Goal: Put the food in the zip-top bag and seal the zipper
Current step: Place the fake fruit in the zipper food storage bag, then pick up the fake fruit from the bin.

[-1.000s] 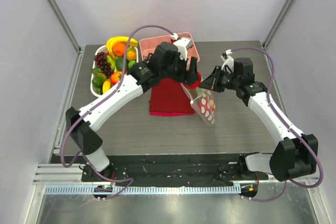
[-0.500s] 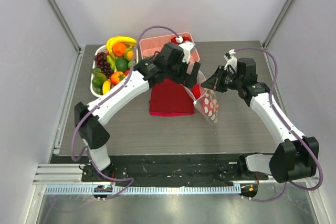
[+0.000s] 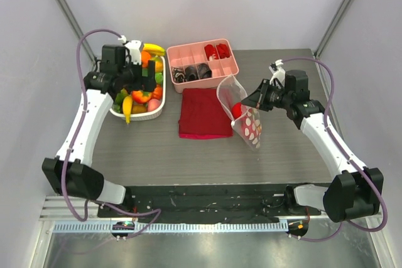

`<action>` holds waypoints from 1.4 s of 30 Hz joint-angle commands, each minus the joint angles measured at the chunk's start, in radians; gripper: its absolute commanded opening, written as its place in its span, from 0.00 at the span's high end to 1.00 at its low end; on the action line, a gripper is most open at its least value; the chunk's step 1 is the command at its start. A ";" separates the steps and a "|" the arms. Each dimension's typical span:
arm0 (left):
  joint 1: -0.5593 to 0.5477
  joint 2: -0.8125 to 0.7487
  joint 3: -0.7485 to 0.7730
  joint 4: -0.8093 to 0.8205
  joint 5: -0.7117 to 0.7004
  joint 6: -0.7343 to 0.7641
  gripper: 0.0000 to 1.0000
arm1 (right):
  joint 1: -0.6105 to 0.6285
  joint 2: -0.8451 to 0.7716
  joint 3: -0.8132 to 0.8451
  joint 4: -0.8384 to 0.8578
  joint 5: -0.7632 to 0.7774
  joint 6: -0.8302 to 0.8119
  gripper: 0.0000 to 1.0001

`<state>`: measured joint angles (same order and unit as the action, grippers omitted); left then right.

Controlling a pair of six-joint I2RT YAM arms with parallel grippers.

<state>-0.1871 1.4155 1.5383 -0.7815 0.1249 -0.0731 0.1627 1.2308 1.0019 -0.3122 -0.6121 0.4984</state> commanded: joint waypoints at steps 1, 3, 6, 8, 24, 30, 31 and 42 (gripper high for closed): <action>0.069 0.086 -0.009 -0.033 -0.047 0.140 0.00 | -0.002 -0.027 0.003 0.027 -0.015 -0.017 0.99; 0.084 0.117 0.000 -0.018 -0.068 0.168 0.00 | -0.003 -0.027 0.007 0.025 -0.015 -0.020 0.99; 0.100 0.184 0.019 -0.002 -0.076 0.188 0.00 | -0.003 -0.028 0.007 0.024 -0.015 -0.023 0.99; 0.116 0.233 0.026 0.011 -0.051 0.196 0.00 | -0.002 -0.028 0.006 0.021 -0.014 -0.024 0.99; 0.133 0.494 0.120 0.091 -0.051 0.196 0.01 | -0.006 -0.010 0.004 0.019 -0.018 -0.029 0.99; 0.143 0.473 0.131 0.073 -0.041 0.191 0.22 | -0.009 -0.011 0.004 0.019 -0.018 -0.027 0.99; 0.146 0.453 0.135 0.062 -0.031 0.190 0.27 | -0.011 -0.011 0.001 0.019 -0.018 -0.027 0.99; 0.149 0.220 0.282 -0.030 0.188 0.078 0.45 | -0.011 -0.019 -0.002 0.021 -0.018 -0.026 0.99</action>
<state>-0.0311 1.7885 1.7226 -0.8150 0.1452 0.0849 0.1551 1.2304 0.9981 -0.3153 -0.6170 0.4854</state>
